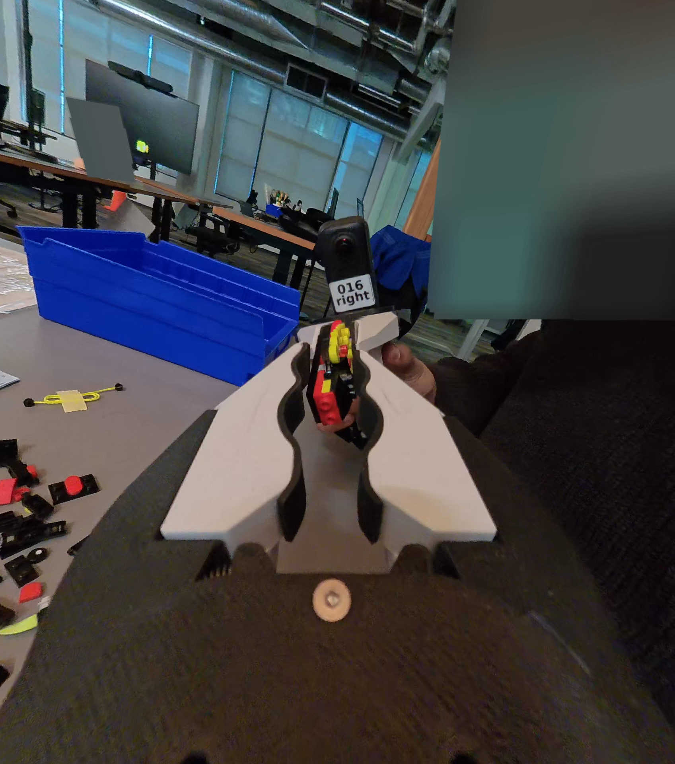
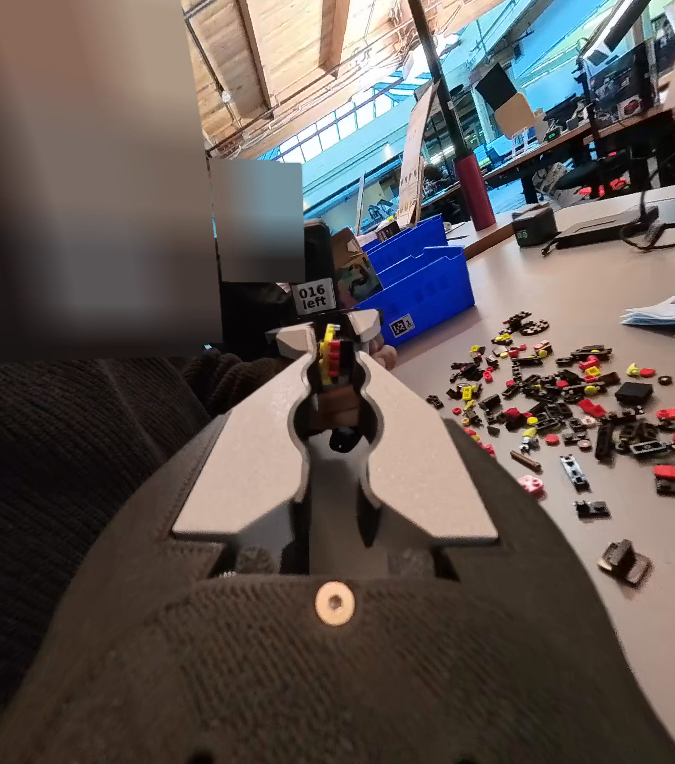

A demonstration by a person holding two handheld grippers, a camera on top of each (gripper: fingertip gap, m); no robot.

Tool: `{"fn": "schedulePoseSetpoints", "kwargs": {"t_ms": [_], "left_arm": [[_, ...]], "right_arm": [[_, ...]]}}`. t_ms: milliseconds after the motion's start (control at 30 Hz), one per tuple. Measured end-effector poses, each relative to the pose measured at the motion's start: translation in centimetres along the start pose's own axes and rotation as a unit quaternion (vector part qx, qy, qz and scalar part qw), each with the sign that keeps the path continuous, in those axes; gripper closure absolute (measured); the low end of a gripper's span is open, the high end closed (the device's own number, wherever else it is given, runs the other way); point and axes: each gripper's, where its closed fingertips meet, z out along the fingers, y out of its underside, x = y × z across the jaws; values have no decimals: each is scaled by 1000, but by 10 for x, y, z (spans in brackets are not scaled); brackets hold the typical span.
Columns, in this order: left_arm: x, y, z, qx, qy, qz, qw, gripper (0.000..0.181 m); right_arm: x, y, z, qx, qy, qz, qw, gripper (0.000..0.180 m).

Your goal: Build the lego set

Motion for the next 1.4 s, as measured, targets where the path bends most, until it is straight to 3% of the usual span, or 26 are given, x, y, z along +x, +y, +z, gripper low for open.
{"fn": "schedulePoseSetpoints", "kwargs": {"t_ms": [633,867,967,1167,1400], "left_arm": [[9,14,3,-39,22,29,999,163],[-1,16,-6,-75,10,65,995,149],[-3,18,-9,-83,12,63,995,149],[-6,61,-2,-190,9,54,980,157],[-7,65,-2,-196,20,20,980,160]], "right_arm": [[-13,6,-5,-68,20,-217,974,166],[-4,15,-8,-105,35,-234,966,166],[10,39,-9,-176,53,-248,951,166],[18,72,-8,-261,52,-242,933,166],[19,71,-9,-257,56,-242,934,167]]}}
